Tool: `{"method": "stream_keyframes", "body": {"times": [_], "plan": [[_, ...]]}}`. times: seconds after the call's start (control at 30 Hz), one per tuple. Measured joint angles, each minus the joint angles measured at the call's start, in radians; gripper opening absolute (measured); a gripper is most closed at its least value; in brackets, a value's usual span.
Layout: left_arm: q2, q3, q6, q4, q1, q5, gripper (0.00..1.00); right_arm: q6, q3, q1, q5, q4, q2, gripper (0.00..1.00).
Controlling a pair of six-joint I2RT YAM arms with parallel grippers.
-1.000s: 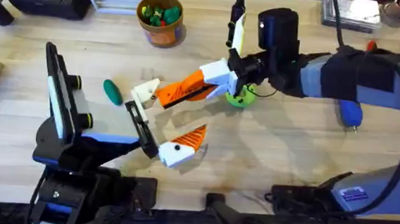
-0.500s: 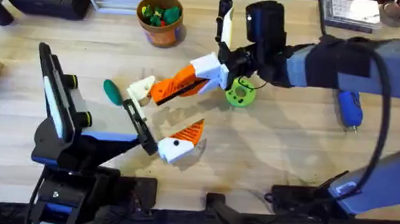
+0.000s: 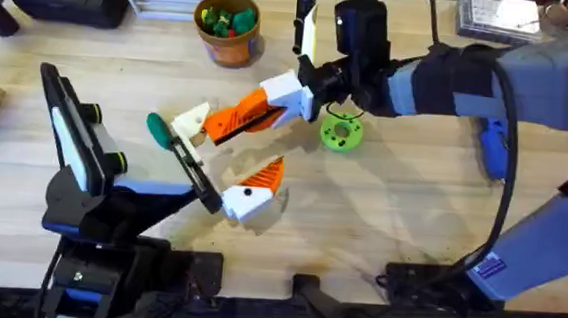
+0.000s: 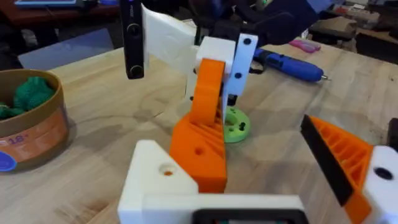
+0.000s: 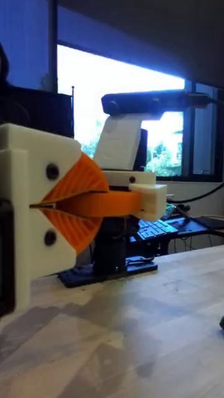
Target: Pick up the gripper from the table and insert it into the empty holder that is missing its gripper. Then pick up a screw, insert it into the mounting hole, and use the screwdriver to tighten it. Finally, clean up the table by picking up the vegetable and placing it into the bucket.
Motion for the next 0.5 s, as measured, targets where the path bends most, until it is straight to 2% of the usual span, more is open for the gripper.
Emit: {"method": "stream_keyframes", "body": {"times": [0.5], "plan": [[0.000, 0.000, -0.007, 0.000, 0.004, -0.025, 0.986, 0.040, 0.003, 0.013, 0.005, 0.019, 0.015, 0.009]]}}
